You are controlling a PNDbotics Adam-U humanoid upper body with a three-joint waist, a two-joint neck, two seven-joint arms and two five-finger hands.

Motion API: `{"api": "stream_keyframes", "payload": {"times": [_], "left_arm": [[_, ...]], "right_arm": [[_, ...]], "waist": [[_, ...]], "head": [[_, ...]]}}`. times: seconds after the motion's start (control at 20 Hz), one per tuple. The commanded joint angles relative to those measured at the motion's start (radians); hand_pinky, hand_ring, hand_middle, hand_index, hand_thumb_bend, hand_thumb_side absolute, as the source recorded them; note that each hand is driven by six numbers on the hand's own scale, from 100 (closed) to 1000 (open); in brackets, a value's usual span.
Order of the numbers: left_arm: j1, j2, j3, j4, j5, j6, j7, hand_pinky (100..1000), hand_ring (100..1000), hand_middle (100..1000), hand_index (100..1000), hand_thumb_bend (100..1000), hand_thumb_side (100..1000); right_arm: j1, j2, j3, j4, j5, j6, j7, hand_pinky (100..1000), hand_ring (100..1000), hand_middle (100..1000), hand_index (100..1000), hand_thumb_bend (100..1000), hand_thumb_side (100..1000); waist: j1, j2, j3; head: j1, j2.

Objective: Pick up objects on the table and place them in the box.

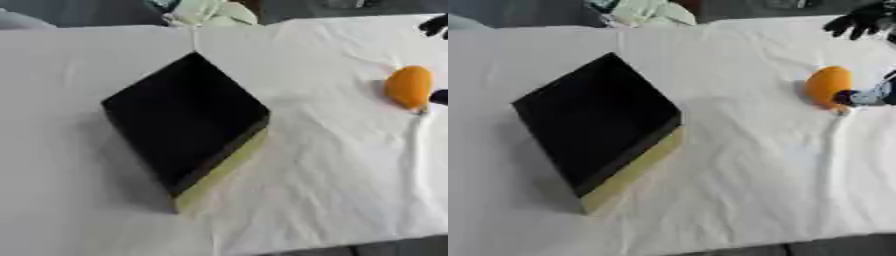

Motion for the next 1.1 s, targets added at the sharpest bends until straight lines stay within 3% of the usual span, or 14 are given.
{"api": "stream_keyframes", "payload": {"times": [0.05,0.45,1.1], "left_arm": [[-0.005,0.023,0.000,-0.009,0.006,-0.001,-0.005,438,485,623,507,201,619],[-0.005,0.022,-0.002,-0.008,0.007,-0.002,-0.007,437,484,623,505,198,620],[-0.008,0.016,-0.004,0.000,0.013,-0.005,-0.015,435,481,624,503,192,626]], "right_arm": [[-0.013,-0.024,-0.014,0.014,-0.009,0.009,-0.004,779,775,820,980,480,377],[-0.070,-0.003,0.017,0.104,0.009,0.034,0.028,797,799,826,978,497,403],[-0.207,0.094,0.086,0.364,0.108,0.004,0.060,794,827,832,976,482,450]], "waist": [[-0.001,-0.013,0.000],[0.000,-0.011,0.006],[0.006,-0.002,0.019]], "head": [[-0.001,-0.009],[-0.011,-0.012],[-0.038,-0.023]]}}
